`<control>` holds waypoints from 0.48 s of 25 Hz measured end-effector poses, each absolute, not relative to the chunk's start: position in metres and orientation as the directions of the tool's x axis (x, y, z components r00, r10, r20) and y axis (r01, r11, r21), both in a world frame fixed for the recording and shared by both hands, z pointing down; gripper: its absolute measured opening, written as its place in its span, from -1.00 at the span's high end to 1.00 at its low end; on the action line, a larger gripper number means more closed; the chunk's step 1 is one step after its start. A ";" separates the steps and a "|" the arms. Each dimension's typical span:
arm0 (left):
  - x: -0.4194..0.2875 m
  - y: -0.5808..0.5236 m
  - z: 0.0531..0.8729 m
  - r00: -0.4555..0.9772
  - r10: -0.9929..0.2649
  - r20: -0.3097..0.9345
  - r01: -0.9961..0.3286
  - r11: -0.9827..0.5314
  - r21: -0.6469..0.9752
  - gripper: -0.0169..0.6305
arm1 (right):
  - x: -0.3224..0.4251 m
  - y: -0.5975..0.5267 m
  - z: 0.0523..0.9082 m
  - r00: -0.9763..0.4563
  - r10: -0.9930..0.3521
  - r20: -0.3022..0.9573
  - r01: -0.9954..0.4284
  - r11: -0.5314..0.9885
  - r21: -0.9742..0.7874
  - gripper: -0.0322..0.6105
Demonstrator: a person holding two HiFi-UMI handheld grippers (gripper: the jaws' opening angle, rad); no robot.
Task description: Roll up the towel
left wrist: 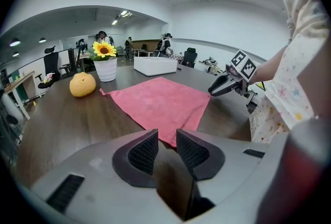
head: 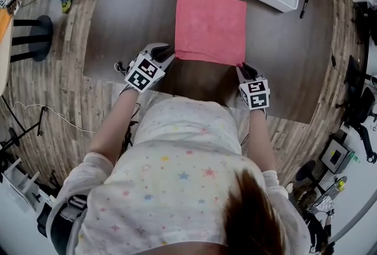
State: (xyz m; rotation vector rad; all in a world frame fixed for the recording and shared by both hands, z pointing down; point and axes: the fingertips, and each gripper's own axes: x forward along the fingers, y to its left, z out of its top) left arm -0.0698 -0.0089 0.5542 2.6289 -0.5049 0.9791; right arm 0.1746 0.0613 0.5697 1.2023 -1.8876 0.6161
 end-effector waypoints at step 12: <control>-0.038 -0.133 0.548 0.693 -0.338 0.636 -0.453 -0.891 0.020 0.62 | 0.178 0.039 0.570 -0.160 -0.562 0.811 -0.962 0.274 0.000 0.60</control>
